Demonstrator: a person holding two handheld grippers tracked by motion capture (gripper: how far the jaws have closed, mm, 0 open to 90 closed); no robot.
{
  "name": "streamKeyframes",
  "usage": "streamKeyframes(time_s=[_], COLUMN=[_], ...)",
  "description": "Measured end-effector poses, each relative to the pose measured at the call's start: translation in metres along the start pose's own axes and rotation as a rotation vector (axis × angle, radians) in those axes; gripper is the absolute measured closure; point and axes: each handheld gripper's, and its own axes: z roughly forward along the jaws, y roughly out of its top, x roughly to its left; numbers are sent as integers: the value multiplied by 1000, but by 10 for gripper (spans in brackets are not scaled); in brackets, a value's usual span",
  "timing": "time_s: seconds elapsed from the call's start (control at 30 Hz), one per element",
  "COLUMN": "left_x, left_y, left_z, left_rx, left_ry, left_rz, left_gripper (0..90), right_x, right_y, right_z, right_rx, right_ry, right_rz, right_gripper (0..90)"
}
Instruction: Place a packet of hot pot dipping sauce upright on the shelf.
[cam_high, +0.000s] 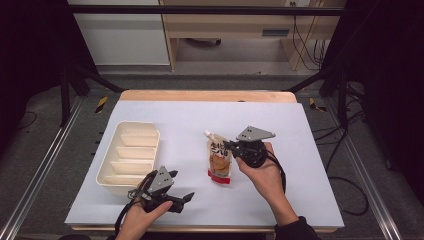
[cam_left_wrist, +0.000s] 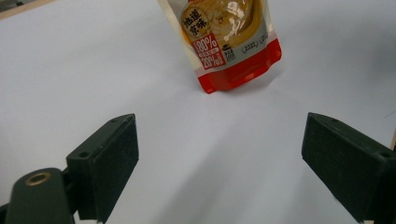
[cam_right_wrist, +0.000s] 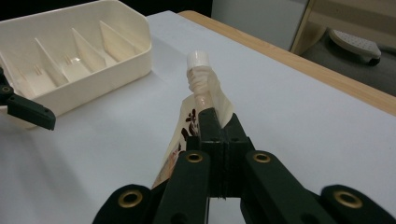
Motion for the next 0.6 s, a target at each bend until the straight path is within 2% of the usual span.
streamKeyframes(time_s=[0.1, 0.17, 0.23, 0.33, 0.43, 0.6], left_x=[0, 0, 1, 4, 8, 17], left_y=[4, 9, 15, 23, 29, 37], left_z=[-3, -8, -13, -19, -23, -30], left_rx=[6, 4, -10, -24, -10, 3], left_ry=[-10, 11, 3, 21, 35, 37], left_rz=[34, 61, 74, 92, 123, 158], left_gripper=[102, 99, 98, 93, 92, 90], right_x=[6, 12, 17, 26, 35, 43], right_y=[3, 5, 7, 10, 11, 12], right_z=[-1, -1, -2, -3, -4, -5], right_rx=[-7, -5, -7, -9, 0, 3], right_ry=[6, 16, 37, 82, 113, 175], right_rz=[-32, -61, -90, -132, -202, -250], right_gripper=[900, 900, 900, 900, 899, 896])
